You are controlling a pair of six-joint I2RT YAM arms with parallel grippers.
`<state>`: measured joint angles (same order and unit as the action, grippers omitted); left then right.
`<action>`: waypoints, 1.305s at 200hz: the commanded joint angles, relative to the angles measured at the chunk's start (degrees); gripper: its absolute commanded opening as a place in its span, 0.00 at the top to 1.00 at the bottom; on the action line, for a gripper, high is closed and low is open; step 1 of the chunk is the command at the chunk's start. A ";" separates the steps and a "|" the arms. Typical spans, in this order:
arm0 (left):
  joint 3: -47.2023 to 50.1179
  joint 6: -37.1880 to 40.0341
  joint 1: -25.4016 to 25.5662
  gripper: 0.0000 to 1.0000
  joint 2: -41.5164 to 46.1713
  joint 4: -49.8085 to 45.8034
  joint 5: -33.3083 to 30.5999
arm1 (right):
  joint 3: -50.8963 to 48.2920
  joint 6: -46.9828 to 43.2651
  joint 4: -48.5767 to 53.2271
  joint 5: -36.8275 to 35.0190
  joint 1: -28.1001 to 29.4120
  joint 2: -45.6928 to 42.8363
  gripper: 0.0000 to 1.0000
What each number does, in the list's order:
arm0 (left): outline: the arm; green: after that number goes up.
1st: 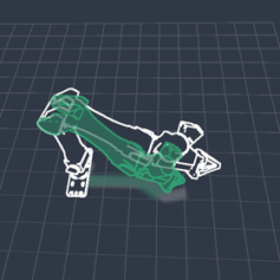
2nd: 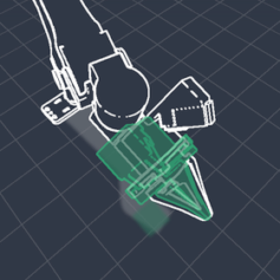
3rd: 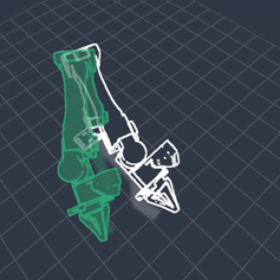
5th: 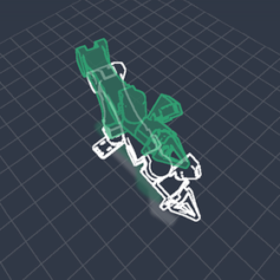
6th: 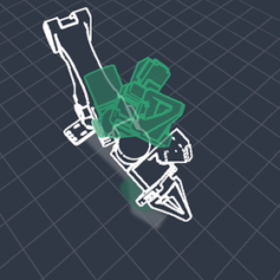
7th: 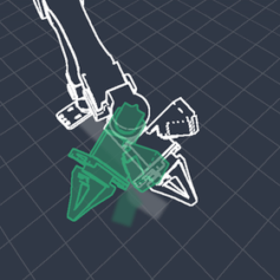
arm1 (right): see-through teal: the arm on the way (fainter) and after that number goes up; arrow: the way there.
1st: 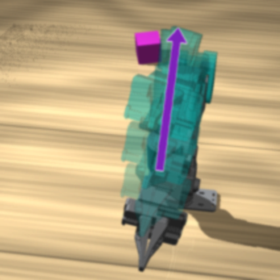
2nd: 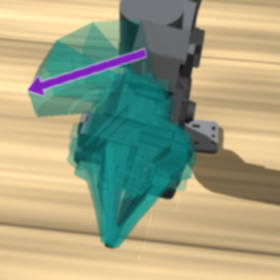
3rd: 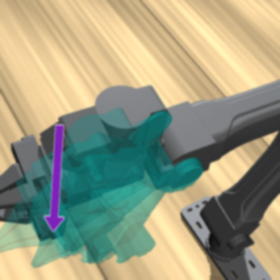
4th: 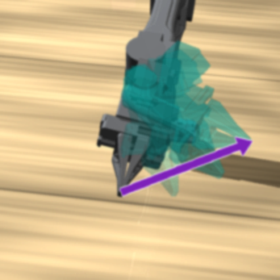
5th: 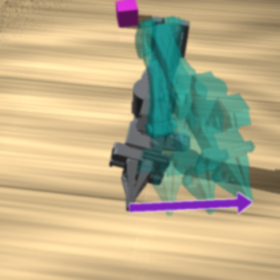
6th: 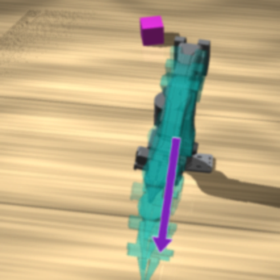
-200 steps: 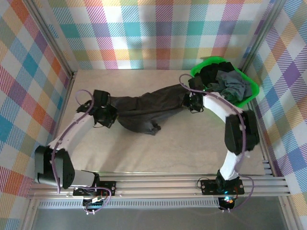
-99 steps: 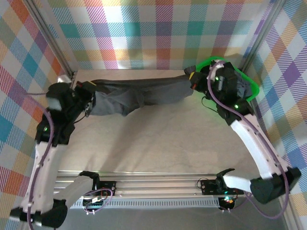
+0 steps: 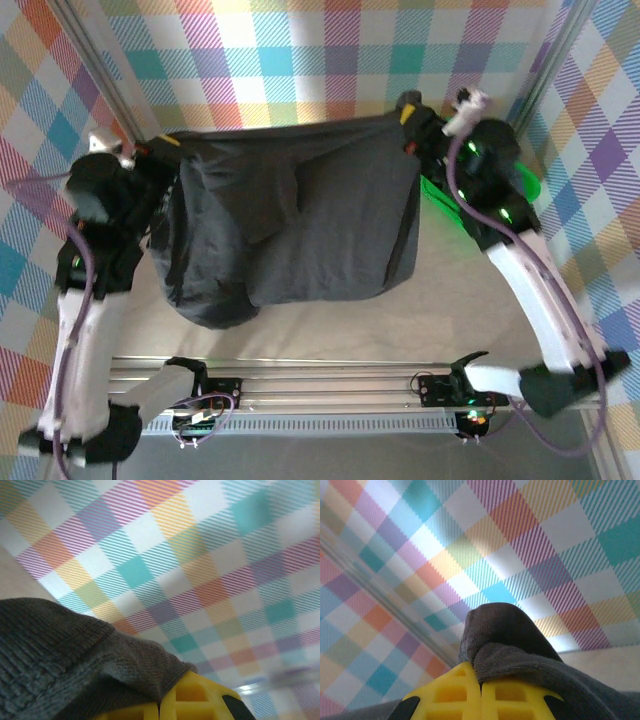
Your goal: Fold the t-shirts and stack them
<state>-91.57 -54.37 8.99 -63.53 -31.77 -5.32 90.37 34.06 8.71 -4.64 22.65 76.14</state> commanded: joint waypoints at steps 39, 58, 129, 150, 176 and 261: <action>-16.88 -1.90 -13.51 0.58 -39.83 -4.49 14.31 | 46.84 -0.12 22.46 8.17 -6.42 47.64 0.47; -21.87 2.93 -12.90 0.36 -41.87 -11.19 11.57 | 62.70 -1.24 36.59 10.25 -6.29 57.26 0.37; 24.39 3.99 -6.95 0.40 -14.99 -12.54 15.25 | -9.12 1.78 14.38 5.26 -4.97 21.23 0.42; 38.13 1.75 -6.36 0.46 -7.74 -11.66 18.86 | -22.06 1.27 13.14 4.39 -5.71 14.32 0.44; 47.18 2.32 -6.27 0.49 -3.18 -12.62 20.75 | -34.56 0.59 10.91 6.22 -11.37 9.09 0.42; 51.85 2.38 -6.18 0.52 -9.26 -8.40 19.66 | -35.17 -4.81 10.39 23.85 -18.80 21.18 0.50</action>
<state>-39.86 -51.81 2.83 -71.44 -41.32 14.50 53.87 29.85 19.90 14.04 3.81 95.90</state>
